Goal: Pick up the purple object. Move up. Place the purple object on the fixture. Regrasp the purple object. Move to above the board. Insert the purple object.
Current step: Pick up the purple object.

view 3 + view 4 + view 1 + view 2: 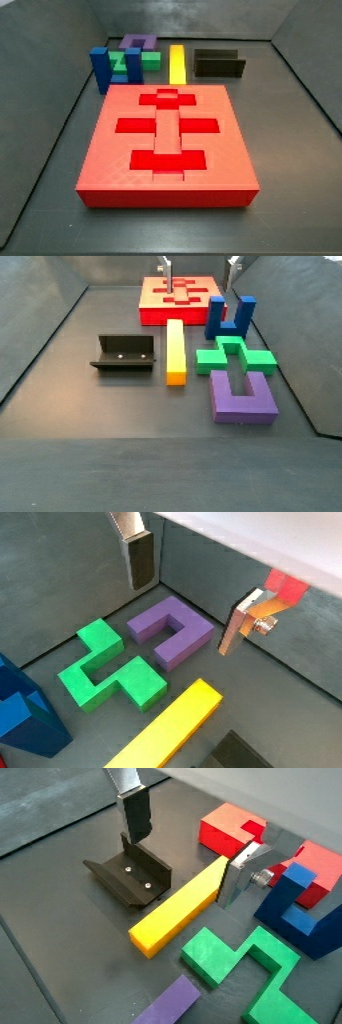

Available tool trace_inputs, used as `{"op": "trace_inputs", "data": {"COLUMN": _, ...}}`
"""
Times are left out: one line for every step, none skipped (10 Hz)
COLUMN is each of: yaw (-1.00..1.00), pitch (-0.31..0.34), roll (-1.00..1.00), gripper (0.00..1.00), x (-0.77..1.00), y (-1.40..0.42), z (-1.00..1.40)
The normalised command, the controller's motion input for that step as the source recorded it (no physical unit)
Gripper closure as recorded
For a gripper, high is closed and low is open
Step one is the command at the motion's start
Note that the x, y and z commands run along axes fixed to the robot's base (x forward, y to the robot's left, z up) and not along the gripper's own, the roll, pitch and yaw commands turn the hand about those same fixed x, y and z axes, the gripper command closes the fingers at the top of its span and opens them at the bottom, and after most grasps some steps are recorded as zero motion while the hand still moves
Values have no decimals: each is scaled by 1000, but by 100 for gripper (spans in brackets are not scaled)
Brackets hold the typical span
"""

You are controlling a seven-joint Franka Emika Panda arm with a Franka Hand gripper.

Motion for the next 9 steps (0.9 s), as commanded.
{"op": "trace_inputs", "data": {"yaw": 0, "pitch": -10, "roll": 7, "gripper": 0, "x": 0, "y": -83, "z": -9}}
{"op": "trace_inputs", "data": {"yaw": -77, "pitch": 0, "roll": -40, "gripper": 0, "x": 126, "y": 86, "z": -186}}
{"op": "trace_inputs", "data": {"yaw": 0, "pitch": 43, "roll": -14, "gripper": 0, "x": 429, "y": 849, "z": -514}}
{"op": "trace_inputs", "data": {"yaw": -11, "pitch": 0, "roll": 3, "gripper": 0, "x": 0, "y": 1000, "z": -877}}
{"op": "trace_inputs", "data": {"yaw": -77, "pitch": -27, "roll": 39, "gripper": 0, "x": -94, "y": 937, "z": -1000}}
{"op": "trace_inputs", "data": {"yaw": -100, "pitch": -43, "roll": 44, "gripper": 0, "x": -143, "y": 543, "z": -1000}}
{"op": "trace_inputs", "data": {"yaw": -389, "pitch": 0, "roll": -33, "gripper": 0, "x": -223, "y": 243, "z": -1000}}
{"op": "trace_inputs", "data": {"yaw": -609, "pitch": 0, "roll": -104, "gripper": 0, "x": -111, "y": 29, "z": -903}}
{"op": "trace_inputs", "data": {"yaw": -697, "pitch": -66, "roll": -123, "gripper": 0, "x": 0, "y": 0, "z": -757}}
